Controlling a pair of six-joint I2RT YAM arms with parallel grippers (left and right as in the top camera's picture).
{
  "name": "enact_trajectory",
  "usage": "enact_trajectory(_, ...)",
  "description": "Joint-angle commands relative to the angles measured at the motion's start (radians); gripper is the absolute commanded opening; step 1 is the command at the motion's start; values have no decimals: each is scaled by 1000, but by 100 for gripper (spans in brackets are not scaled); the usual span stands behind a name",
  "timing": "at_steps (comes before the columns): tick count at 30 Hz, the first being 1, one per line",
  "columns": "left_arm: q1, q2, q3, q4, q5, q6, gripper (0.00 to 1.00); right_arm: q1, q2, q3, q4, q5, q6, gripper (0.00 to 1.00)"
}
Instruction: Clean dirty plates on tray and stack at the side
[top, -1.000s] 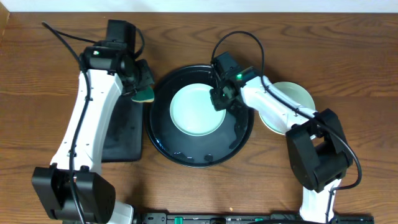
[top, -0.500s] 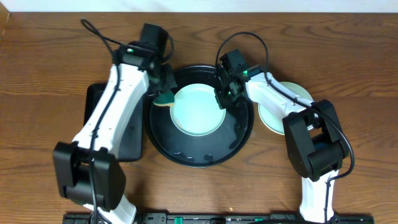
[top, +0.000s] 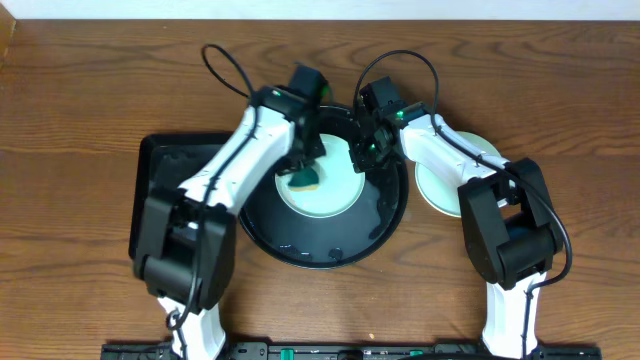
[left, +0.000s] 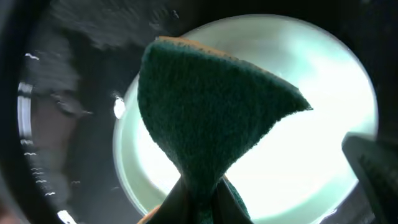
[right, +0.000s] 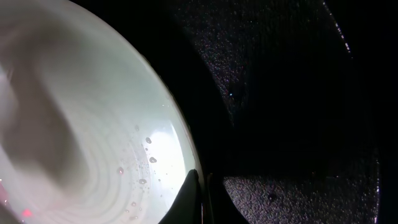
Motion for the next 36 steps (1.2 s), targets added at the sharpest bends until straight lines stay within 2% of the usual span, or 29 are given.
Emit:
enact_trajectory(1, -42, 16, -57, 34, -77, -126, 7, -18, 16, 0, -7, 19, 15, 1)
enact_trajectory(10, -126, 16, -133, 101, -137, -140, 8, -18, 16, 0, -11, 19, 15, 1)
enact_trajectory(14, -152, 17, -165, 165, -135, -71, 7, -18, 16, 0, -12, 19, 16, 1)
enact_trajectory(17, -158, 17, -169, 178, -153, -70, 8, -18, 16, 0, -13, 19, 15, 1)
enact_trajectory(19, -157, 17, -169, 194, -197, -71, 7, -18, 16, 0, -13, 19, 15, 1)
enact_trajectory(25, -158, 16, -169, 244, -479, -71, 7, -18, 16, 0, -16, 19, 15, 1)
enact_trajectory(27, -158, 16, -169, 240, -525, -69, 8, -18, 16, 0, -16, 19, 15, 1)
enact_trajectory(31, -160, 16, -169, 196, -448, -69, 7, -18, 16, 0, -16, 19, 15, 1)
enact_trajectory(33, -161, 16, -169, 167, -358, -60, 7, -18, 16, 0, -16, 19, 15, 1)
enact_trajectory(36, -161, 10, -169, 148, -169, 24, 8, -18, 16, 0, -16, 19, 15, 1)
